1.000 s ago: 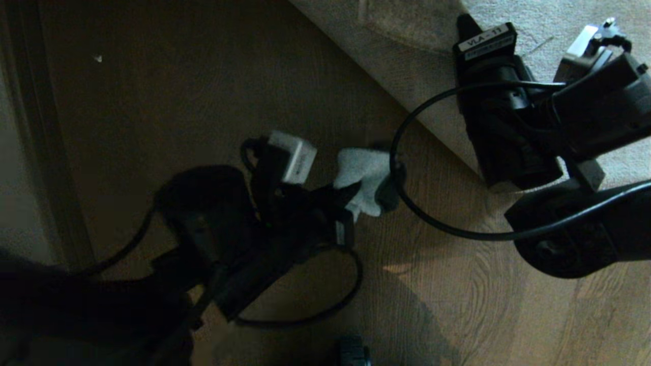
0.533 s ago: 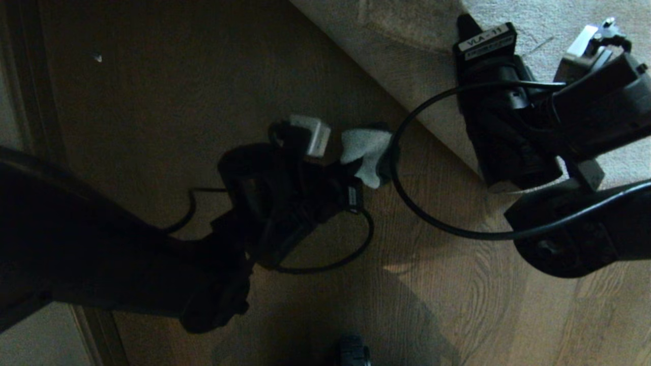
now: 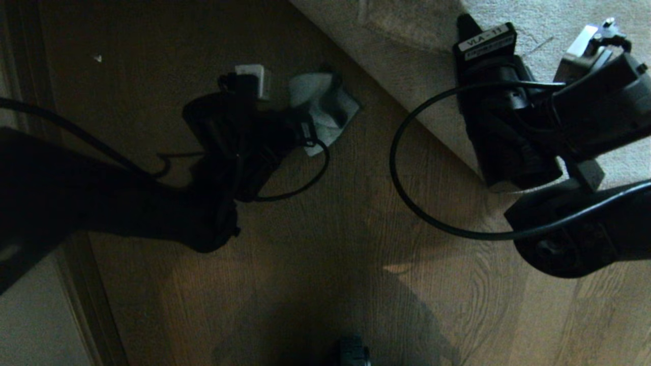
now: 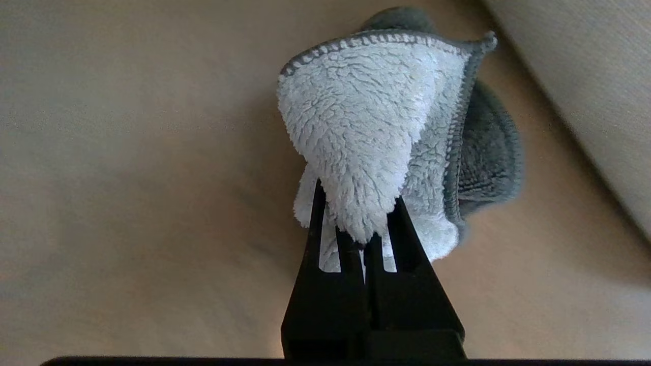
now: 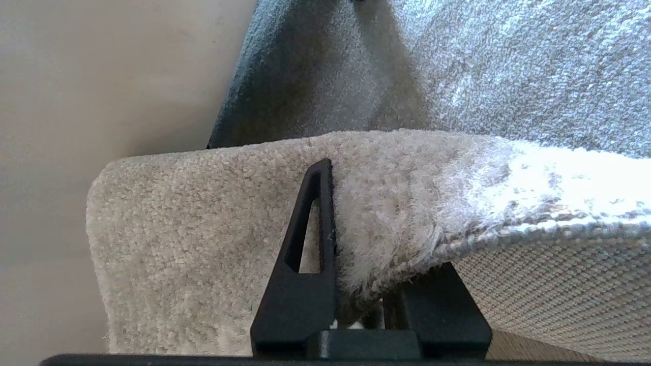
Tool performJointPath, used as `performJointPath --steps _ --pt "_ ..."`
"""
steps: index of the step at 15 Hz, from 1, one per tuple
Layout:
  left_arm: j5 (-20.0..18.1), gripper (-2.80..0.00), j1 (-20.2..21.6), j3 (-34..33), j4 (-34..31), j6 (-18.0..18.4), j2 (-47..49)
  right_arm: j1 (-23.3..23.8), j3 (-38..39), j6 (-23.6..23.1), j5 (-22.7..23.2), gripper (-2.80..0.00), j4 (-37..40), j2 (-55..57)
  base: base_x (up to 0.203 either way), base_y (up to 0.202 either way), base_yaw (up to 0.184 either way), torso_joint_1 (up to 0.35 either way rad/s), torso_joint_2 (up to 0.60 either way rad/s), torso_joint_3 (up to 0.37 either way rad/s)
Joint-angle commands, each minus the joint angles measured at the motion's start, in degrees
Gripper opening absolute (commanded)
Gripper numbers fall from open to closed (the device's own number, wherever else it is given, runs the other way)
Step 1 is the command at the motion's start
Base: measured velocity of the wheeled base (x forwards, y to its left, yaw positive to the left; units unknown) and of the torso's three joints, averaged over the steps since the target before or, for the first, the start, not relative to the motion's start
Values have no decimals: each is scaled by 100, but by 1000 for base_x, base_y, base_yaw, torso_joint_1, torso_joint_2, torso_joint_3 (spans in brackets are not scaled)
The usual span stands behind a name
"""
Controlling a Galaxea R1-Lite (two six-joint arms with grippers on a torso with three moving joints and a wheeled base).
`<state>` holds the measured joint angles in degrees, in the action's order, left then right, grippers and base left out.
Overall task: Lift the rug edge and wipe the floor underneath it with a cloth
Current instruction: Wipe the floor under the carpet with a rag
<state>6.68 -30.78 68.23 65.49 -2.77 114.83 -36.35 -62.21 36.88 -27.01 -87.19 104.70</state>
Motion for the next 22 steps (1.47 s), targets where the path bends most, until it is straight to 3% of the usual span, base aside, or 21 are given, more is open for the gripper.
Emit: performJointPath --steps 1,5,11,13,17,19,22 --pt "9 -280 393 50 43 -4 -201 -3 -2 21 -15 -280 -277 -12 0 0 0 0 0 0" --pt "18 -280 920 -388 46 2 -721 -12 -11 21 -15 -280 -277 -20 0 0 0 0 0 0" --pt "-28 -280 1105 -2486 52 36 -1932 -12 16 21 -6 -280 -277 -99 0 0 0 0 0 0" --pt "-43 -280 858 -3463 47 51 -2575 -12 16 30 -6 -280 -277 -108 0 0 0 0 0 0" --pt "-59 -280 -78 -5210 27 64 -3745 -12 81 30 -6 -280 -277 -152 0 0 0 0 0 0" --pt "-62 -280 -561 -5735 11 66 -3983 -12 109 30 -6 -280 -277 -202 0 0 0 0 0 0" --pt "-151 -280 -739 -5935 -4 66 -3986 -12 209 21 -6 -280 -277 -252 0 0 0 0 0 0"
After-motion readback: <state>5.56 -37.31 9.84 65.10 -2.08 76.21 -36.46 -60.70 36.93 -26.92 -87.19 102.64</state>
